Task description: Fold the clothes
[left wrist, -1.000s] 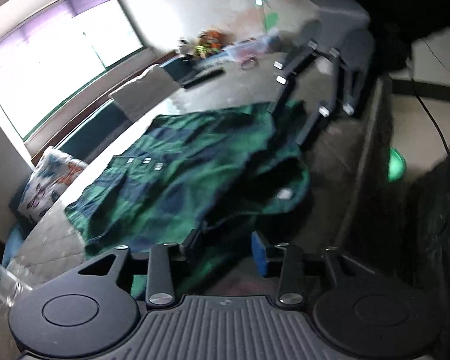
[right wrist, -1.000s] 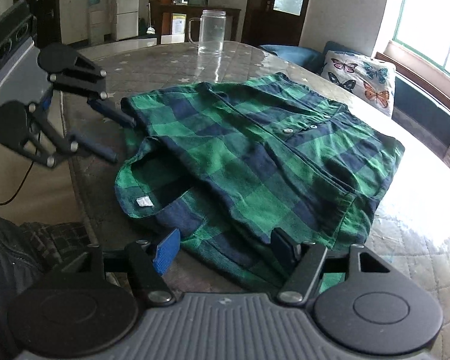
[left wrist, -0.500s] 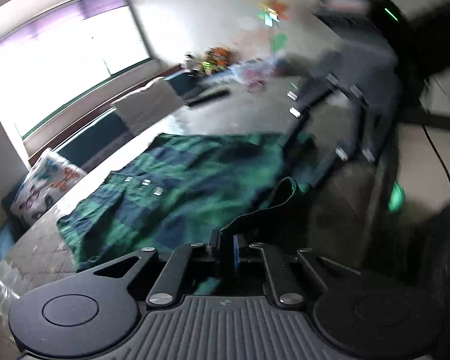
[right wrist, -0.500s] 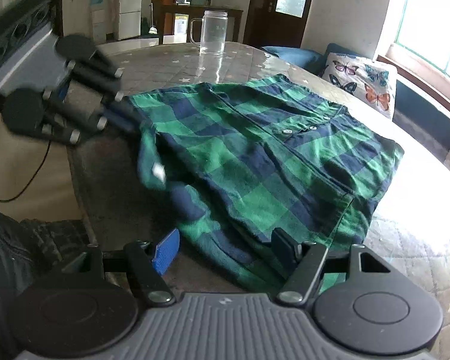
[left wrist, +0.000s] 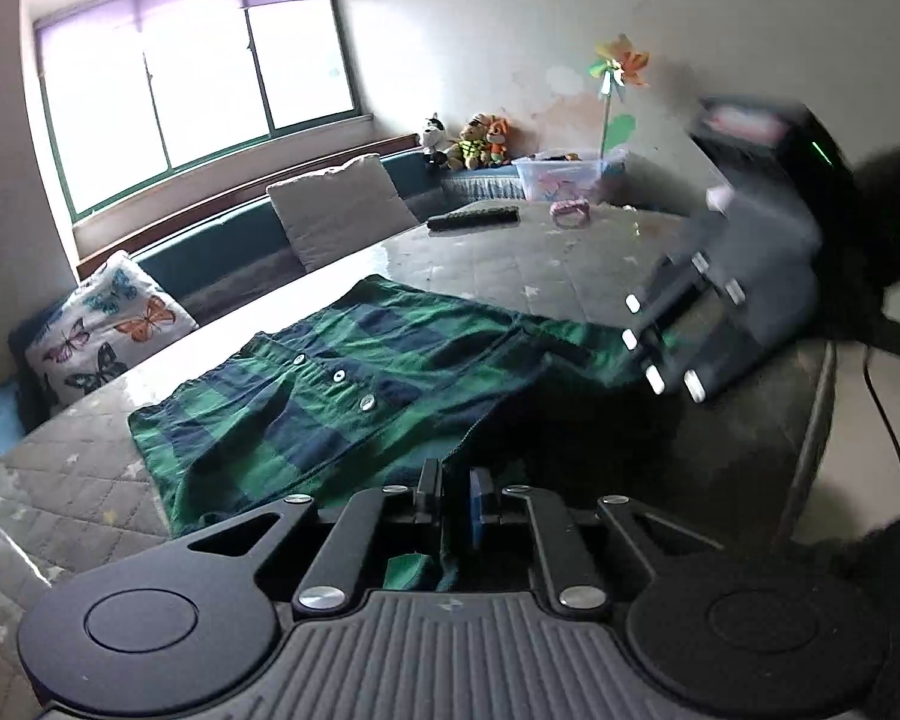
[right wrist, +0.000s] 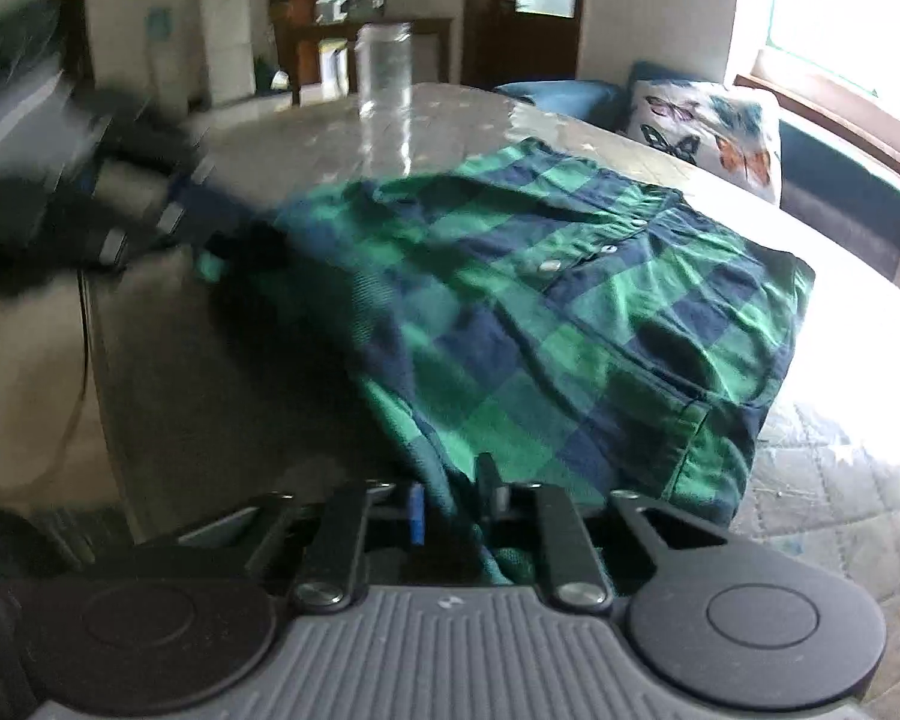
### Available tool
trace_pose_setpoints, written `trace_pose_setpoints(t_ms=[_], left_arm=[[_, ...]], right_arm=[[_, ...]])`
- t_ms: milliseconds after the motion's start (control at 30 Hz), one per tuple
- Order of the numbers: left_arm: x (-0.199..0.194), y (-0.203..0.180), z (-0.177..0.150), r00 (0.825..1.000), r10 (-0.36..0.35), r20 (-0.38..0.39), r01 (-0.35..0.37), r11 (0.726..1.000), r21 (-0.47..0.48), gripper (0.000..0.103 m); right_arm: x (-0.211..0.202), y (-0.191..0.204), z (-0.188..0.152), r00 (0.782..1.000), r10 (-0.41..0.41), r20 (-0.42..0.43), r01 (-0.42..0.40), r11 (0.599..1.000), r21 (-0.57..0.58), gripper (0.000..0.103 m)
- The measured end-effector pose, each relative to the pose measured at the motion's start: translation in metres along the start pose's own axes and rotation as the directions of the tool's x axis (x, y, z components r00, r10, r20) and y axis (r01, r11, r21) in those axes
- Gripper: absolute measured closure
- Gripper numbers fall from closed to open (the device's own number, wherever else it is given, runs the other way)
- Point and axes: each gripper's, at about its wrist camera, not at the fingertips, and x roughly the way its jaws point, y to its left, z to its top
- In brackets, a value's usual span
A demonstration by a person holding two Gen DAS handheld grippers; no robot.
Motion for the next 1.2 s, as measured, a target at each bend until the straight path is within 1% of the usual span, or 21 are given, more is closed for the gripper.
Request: trace_pose_setpoints(t_ms=[33,100,133,200,333,467,600,633,667,700,733,767,800,867,967,1067,1133,1200], left_arm=[[-0.003,-0.002,-0.004,1.000,0.010,-0.002,-0.010,1.000,0.009,0.087],[-0.010,-0.005,-0.011,1.000,0.029,-0.007,-0.029,0.999,0.028,0.077],[-0.013,-0.006,-0.014,0.999,0.040,-0.010,-0.039,0.999,0.036,0.074],[-0.016,-0.008,-0.023,0.996,0.088,-0.035,-0.086,0.995,0.054,0.055],[-0.017,-0.010,-0.041,0.984,0.165,-0.075,-0.157,0.982,0.104,0.053],[-0.015,-0.006,-0.048,0.964,0.259,-0.065,-0.248,0.958,0.141,0.052],[-0.005,0.001,-0.053,0.942,0.330,-0.064,-0.312,0.929,0.200,0.051],[-0.001,0.001,-0.055,0.933,0.352,-0.068,-0.329,0.916,0.228,0.052],[0.002,0.001,-0.057,0.929,0.365,-0.066,-0.338,0.906,0.256,0.055],[0.004,0.001,-0.059,0.930,0.360,-0.065,-0.331,0.903,0.273,0.070],[0.005,0.001,-0.061,0.932,0.356,-0.065,-0.324,0.901,0.288,0.077],[0.004,0.000,-0.062,0.933,0.353,-0.069,-0.320,0.901,0.292,0.087],[0.001,0.000,-0.060,0.934,0.350,-0.065,-0.320,0.905,0.280,0.094],[-0.007,-0.001,-0.057,0.938,0.343,-0.056,-0.319,0.913,0.254,0.096],[-0.032,-0.004,-0.048,0.949,0.314,-0.031,-0.302,0.933,0.197,0.097],[-0.068,-0.015,-0.040,0.961,0.275,-0.006,-0.271,0.950,0.156,0.097],[-0.093,-0.023,-0.034,0.970,0.245,0.004,-0.244,0.964,0.106,0.097],[-0.113,-0.029,-0.028,0.973,0.230,0.022,-0.231,0.971,0.069,0.097]], right_arm=[[-0.002,-0.005,0.004,1.000,0.011,0.007,-0.011,1.000,0.028,0.092],[-0.007,-0.013,0.012,0.999,0.034,0.024,-0.035,0.997,0.074,0.093],[-0.009,-0.016,0.016,0.999,0.040,0.034,-0.042,0.995,0.090,0.093],[-0.013,-0.021,0.024,0.997,0.048,0.052,-0.054,0.992,0.118,0.093],[-0.019,-0.030,0.037,0.995,0.046,0.084,-0.059,0.987,0.147,0.095],[-0.022,-0.037,0.050,0.993,0.035,0.111,-0.053,0.986,0.161,0.095],[-0.022,-0.037,0.053,0.992,0.022,0.124,-0.042,0.985,0.164,0.095],[-0.022,-0.036,0.052,0.992,0.016,0.127,-0.037,0.985,0.167,0.096],[-0.022,-0.035,0.052,0.991,0.010,0.130,-0.032,0.985,0.169,0.096],[-0.022,-0.035,0.051,0.991,0.006,0.132,-0.029,0.984,0.173,0.097],[-0.022,-0.033,0.050,0.991,-0.001,0.136,-0.024,0.984,0.176,0.097],[-0.023,-0.032,0.048,0.990,-0.008,0.141,-0.017,0.984,0.179,0.098],[-0.024,-0.030,0.047,0.989,-0.012,0.145,-0.014,0.984,0.179,0.098],[-0.030,-0.026,0.043,0.987,-0.021,0.159,-0.007,0.985,0.173,0.098],[-0.045,-0.021,0.035,0.983,-0.017,0.182,-0.015,0.985,0.173,0.099],[-0.067,-0.016,0.026,0.980,0.002,0.200,-0.035,0.986,0.161,0.099],[-0.085,-0.009,0.019,0.978,0.021,0.208,-0.055,0.986,0.157,0.099],[-0.102,0.001,0.015,0.975,0.026,0.222,-0.059,0.988,0.145,0.099]])
